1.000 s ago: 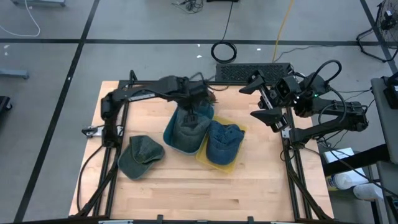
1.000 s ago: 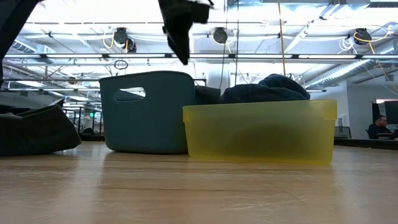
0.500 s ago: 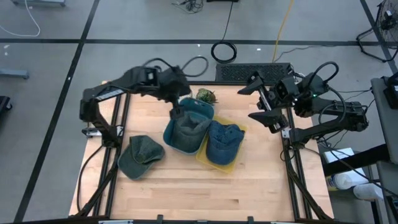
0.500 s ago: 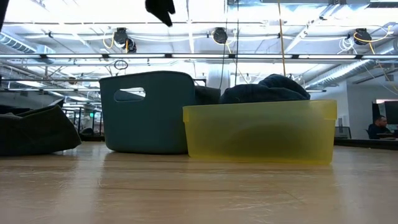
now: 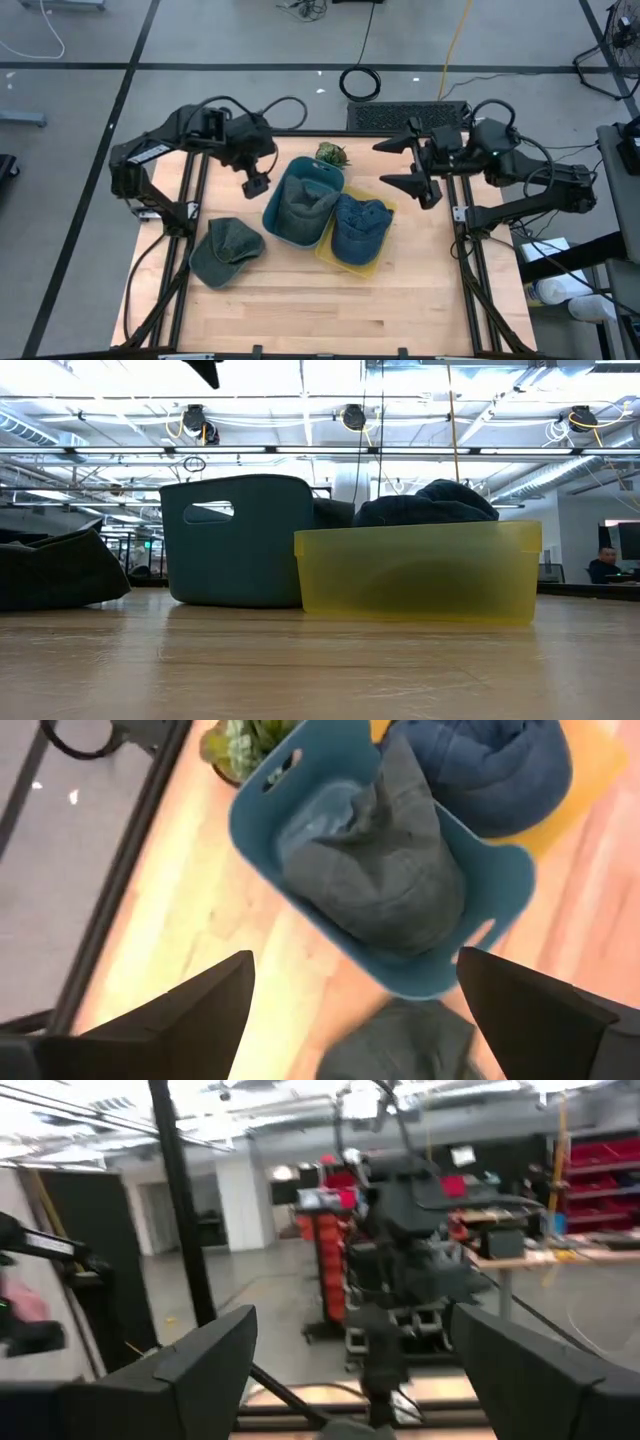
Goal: Pick & Place hat
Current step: Put the black cap into the blue bin
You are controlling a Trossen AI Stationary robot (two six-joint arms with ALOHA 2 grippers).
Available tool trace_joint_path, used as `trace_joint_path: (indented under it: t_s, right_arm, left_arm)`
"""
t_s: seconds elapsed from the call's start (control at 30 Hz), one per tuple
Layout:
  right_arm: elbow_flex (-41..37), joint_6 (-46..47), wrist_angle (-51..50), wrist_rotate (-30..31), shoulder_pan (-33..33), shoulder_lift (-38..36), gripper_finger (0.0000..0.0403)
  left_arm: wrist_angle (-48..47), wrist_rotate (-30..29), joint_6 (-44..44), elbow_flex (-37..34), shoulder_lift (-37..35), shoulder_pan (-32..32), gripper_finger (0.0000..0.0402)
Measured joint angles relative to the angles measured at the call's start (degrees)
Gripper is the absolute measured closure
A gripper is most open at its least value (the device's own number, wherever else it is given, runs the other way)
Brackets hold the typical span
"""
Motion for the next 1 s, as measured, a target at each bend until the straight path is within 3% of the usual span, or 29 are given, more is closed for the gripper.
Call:
trace_joint_path:
  t_s: [0.23,0.53,0.83,1.0]
  right_arm:
    - [0.0,-0.78,-3.99,1.92,-0.01,-1.7,0.0078]
    - [0.0,-6.02,-12.81,11.27,-0.02,-6.23,0.0078]
    - [0.0,-7.53,-24.23,11.57,-0.02,-11.36,0.0078]
    - [0.0,-7.53,-24.47,11.57,-0.02,-12.56,0.0078]
  left_arm:
    - [-0.11,5.55,-4.93,0.04,-1.57,-2.71,0.0048]
    - [0.31,10.49,-15.31,0.0,-4.05,-5.7,0.0047]
    - [0.15,14.91,-22.36,0.0,-4.58,-9.51,0.0059]
    - [0.18,16.09,-25.75,-0.02,-4.51,-10.81,0.006]
